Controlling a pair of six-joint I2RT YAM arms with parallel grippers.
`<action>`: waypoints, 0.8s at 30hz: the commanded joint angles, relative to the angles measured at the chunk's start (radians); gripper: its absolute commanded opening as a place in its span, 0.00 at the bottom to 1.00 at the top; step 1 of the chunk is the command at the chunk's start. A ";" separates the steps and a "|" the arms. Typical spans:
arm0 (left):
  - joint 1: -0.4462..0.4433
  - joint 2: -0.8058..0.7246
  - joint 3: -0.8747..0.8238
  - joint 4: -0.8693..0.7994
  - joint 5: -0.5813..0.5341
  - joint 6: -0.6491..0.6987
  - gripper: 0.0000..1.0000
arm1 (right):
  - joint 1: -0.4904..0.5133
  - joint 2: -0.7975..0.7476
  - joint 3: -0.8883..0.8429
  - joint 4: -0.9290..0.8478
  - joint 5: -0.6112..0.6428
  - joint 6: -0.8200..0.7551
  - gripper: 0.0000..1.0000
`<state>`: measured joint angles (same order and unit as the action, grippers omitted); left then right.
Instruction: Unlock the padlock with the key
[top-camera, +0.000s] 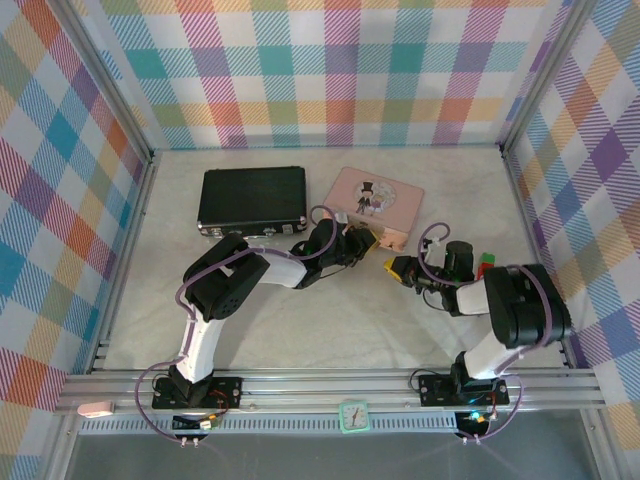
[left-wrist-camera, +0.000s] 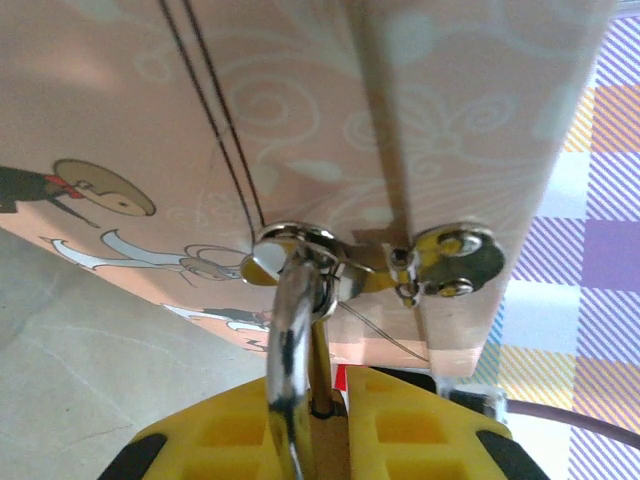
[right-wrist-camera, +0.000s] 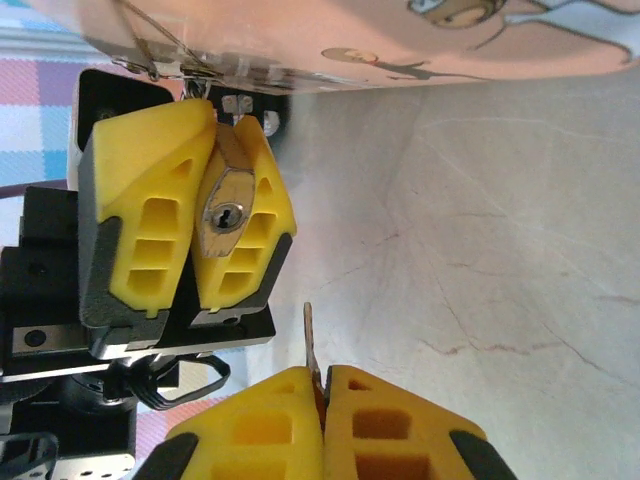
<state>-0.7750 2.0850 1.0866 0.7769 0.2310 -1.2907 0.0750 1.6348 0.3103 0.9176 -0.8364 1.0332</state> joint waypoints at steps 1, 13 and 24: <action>0.009 -0.064 -0.011 0.142 0.024 -0.031 0.00 | -0.021 0.101 0.009 0.364 -0.104 0.138 0.00; 0.009 -0.068 -0.022 0.139 0.037 -0.024 0.00 | -0.031 0.058 0.046 0.270 -0.125 0.085 0.00; 0.002 -0.094 -0.026 0.147 0.047 -0.019 0.00 | -0.029 0.034 0.064 0.170 -0.118 0.041 0.00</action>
<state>-0.7734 2.0682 1.0622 0.8158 0.2543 -1.3132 0.0513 1.6581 0.3595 1.0958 -0.9333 1.1057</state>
